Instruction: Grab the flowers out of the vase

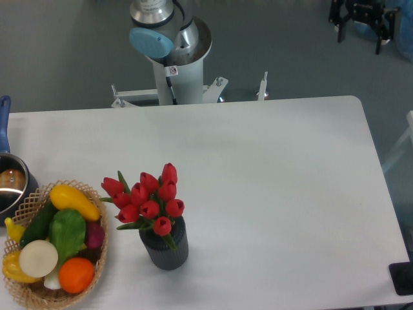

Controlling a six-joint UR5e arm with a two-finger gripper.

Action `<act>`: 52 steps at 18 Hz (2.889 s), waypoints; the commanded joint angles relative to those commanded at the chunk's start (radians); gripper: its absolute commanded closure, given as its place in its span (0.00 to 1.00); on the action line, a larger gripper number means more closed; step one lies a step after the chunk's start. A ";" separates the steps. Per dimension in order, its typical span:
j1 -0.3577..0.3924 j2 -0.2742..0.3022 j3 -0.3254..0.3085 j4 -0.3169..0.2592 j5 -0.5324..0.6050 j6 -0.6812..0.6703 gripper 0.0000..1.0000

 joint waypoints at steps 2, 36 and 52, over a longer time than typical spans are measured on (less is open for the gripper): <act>-0.002 0.000 0.000 0.002 0.000 0.000 0.00; -0.193 -0.110 -0.095 0.005 -0.436 -0.229 0.00; -0.469 -0.270 -0.069 0.169 -0.747 -0.281 0.00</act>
